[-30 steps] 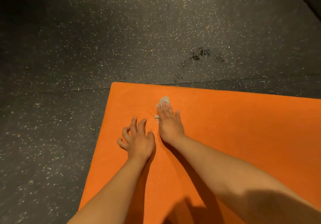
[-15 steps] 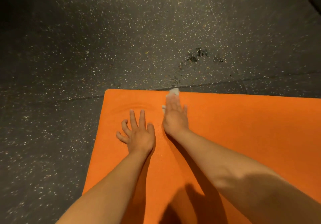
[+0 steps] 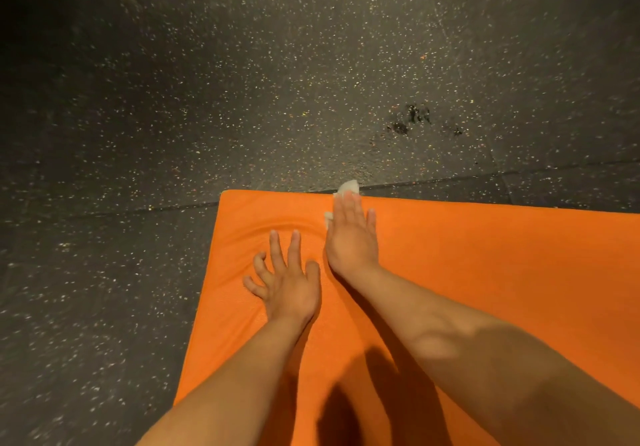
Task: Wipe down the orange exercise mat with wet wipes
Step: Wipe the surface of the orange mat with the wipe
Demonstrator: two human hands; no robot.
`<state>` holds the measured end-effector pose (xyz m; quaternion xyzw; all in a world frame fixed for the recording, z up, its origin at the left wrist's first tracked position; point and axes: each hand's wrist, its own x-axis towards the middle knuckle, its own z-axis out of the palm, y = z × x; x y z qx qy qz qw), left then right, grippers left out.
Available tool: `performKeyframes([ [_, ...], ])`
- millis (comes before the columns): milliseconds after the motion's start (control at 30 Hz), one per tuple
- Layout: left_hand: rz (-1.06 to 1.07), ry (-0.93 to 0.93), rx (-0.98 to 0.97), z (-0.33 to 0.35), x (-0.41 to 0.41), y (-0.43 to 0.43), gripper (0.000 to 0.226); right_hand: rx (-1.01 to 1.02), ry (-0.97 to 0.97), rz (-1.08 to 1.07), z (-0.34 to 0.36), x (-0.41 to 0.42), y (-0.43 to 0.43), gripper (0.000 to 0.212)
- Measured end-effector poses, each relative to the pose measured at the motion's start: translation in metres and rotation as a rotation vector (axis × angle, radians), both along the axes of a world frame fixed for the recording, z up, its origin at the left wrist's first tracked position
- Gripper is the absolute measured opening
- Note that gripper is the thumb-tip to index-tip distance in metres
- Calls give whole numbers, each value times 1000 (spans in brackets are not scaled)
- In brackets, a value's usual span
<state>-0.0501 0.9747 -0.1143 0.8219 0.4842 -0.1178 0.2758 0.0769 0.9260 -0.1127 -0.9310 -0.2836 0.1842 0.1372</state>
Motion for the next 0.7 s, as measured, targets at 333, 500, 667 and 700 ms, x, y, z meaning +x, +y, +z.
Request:
performKeyframes([
  [333,-10,-42,-49,2,-3,6,58,-54,144,277,13,-48,-21,61],
  [500,16,-126,22,18,-33,8,63,-85,183,274,15,-74,-47,71],
  [667,230,150,89,30,-89,12,80,-134,211,289,29,-96,-50,70],
  [700,228,174,62,32,-94,16,83,-106,218,289,33,-101,-51,70],
])
